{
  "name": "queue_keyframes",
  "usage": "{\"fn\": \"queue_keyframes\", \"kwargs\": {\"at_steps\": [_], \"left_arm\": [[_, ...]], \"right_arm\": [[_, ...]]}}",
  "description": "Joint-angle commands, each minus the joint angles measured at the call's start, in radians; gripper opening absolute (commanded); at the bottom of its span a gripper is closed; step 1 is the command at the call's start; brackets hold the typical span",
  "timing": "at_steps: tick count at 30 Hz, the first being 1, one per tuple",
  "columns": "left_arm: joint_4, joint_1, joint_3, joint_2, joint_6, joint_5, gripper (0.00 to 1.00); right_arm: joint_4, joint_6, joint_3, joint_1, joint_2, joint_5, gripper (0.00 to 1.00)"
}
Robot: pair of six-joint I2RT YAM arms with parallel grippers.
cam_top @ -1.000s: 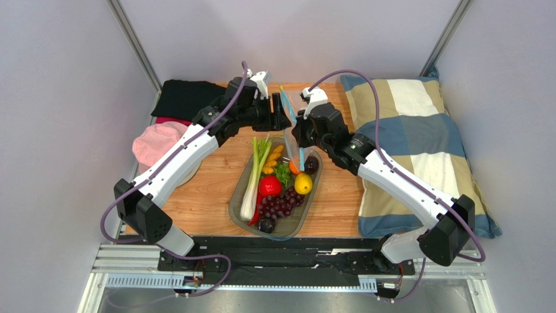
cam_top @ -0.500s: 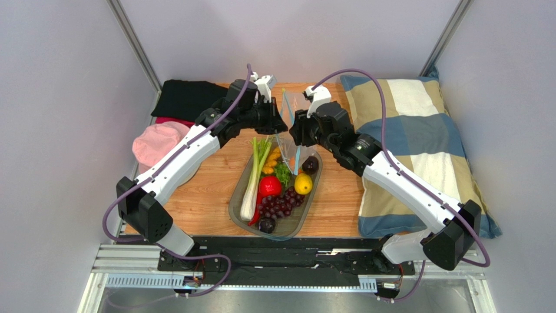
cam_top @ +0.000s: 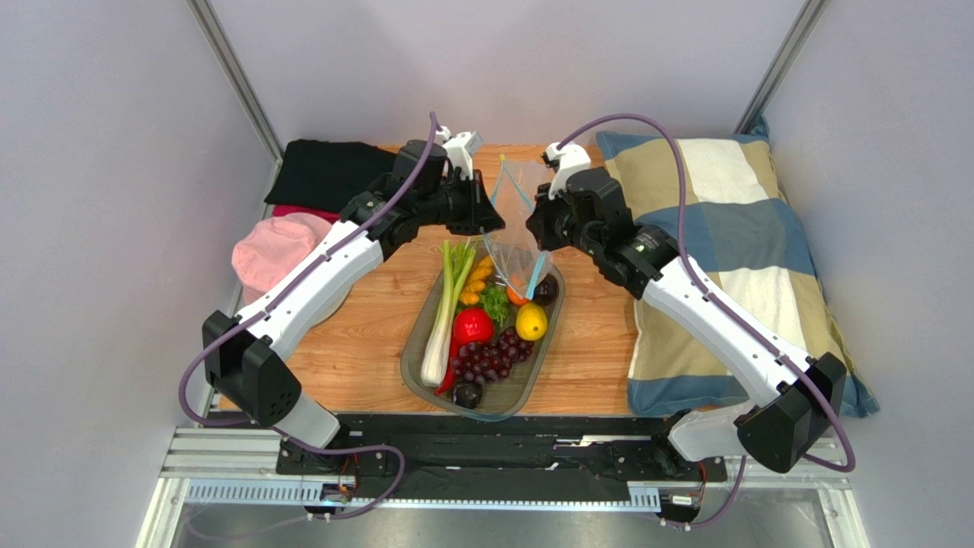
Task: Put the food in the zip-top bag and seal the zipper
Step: Open the zipper of the food storage bag, then pick up the fake fruit from the bin.
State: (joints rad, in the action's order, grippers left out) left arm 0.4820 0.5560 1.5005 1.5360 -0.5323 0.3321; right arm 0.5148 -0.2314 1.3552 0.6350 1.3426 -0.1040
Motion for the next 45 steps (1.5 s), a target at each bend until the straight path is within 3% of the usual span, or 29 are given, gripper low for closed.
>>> {"fn": "queue_keyframes", "kwargs": {"at_steps": [1,3,8,13,20,23,24,27,30,32,40,45], "left_arm": [[-0.046,-0.036,0.000,-0.008,0.038,0.054,0.10],[-0.080,-0.030,0.007,0.019,0.025,0.181,0.19],[-0.117,0.024,0.085,0.130,-0.007,0.286,0.19],[-0.138,0.027,0.092,0.203,-0.074,0.282,0.14],[-0.103,0.025,0.035,0.191,-0.003,0.177,0.13],[-0.128,0.025,0.026,0.196,0.008,0.266,0.32],[-0.144,0.028,0.027,0.193,0.017,0.292,0.44],[-0.186,0.030,-0.002,0.159,0.057,0.358,0.61],[-0.203,0.028,-0.072,0.075,0.138,0.390,0.76],[-0.175,0.022,-0.115,-0.012,0.268,0.407,0.88],[0.053,0.001,-0.376,-0.253,0.818,0.366,0.93],[0.076,0.002,-0.465,-0.231,1.088,0.387,0.91]], "right_arm": [[0.070,0.061,0.053,-0.037,-0.114,-0.083,0.00],[0.083,0.067,0.053,-0.037,-0.132,-0.074,0.00],[0.157,0.113,0.074,-0.037,-0.177,-0.181,0.00],[0.223,0.184,0.091,-0.035,-0.230,-0.191,0.00],[0.241,0.193,-0.031,-0.047,-0.260,-0.194,0.00],[0.208,0.178,-0.085,-0.054,-0.243,-0.183,0.00],[0.188,0.172,-0.103,-0.054,-0.231,-0.177,0.00],[0.162,0.121,-0.114,-0.054,-0.183,-0.166,0.00],[0.137,0.096,-0.123,-0.054,-0.163,-0.146,0.00],[0.128,0.098,-0.139,-0.055,-0.171,-0.132,0.00],[0.128,0.089,-0.154,-0.055,-0.184,-0.102,0.00],[0.126,0.075,-0.153,-0.057,-0.174,-0.086,0.00]]}}
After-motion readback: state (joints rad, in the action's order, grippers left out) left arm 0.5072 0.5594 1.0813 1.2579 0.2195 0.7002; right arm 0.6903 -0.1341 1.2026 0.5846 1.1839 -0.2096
